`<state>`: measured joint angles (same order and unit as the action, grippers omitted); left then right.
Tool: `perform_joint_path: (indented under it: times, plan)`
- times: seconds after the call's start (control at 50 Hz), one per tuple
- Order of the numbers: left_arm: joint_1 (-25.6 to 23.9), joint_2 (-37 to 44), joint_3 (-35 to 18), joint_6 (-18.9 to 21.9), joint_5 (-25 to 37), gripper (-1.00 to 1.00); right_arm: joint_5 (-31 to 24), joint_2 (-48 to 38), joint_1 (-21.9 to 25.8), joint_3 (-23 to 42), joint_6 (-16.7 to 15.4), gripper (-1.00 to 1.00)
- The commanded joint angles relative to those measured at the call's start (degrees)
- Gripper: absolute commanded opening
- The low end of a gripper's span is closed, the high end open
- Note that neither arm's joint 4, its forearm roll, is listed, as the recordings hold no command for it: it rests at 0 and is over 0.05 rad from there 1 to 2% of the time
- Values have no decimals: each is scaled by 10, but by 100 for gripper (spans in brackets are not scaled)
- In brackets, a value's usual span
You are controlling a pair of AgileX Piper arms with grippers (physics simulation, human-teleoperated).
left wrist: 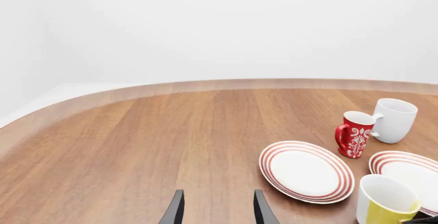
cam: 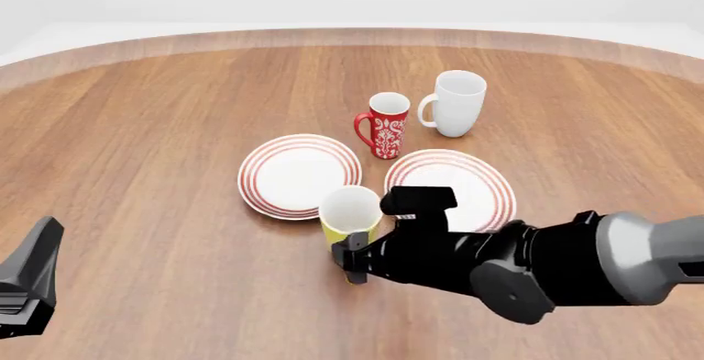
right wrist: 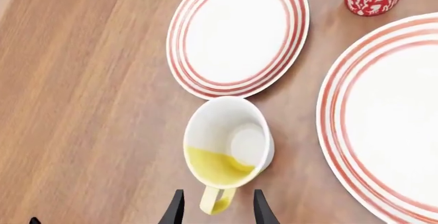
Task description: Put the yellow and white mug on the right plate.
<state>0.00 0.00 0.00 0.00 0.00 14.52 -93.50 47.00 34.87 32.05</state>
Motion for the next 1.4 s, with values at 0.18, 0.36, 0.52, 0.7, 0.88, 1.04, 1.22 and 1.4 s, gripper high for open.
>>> perform_joint_path:
  times: [0.18, 0.36, 0.52, 0.7, 0.88, 1.04, 1.22, 1.4]
  plan:
    - [0, 0, 0, 0, 0, 100, 59, -52, 21, -12, 31, 100]
    - [0, 0, 0, 0, 0, 100, 84, -68, 24, -22, 43, 100]
    - [0, 0, 0, 0, 0, 100, 85, -56, 16, -24, 25, -100]
    - [0, 0, 0, 0, 0, 100, 81, -53, 18, -22, 28, -100]
    - [0, 0, 0, 0, 0, 100, 63, -34, 8, -21, 15, -100]
    - [0, 0, 0, 0, 0, 100, 46, -12, -2, -21, 2, -100]
    - [0, 0, 0, 0, 0, 100, 34, 4, -8, -22, -6, -100]
    - [0, 0, 0, 0, 0, 100, 14, 22, -13, -17, -19, -100]
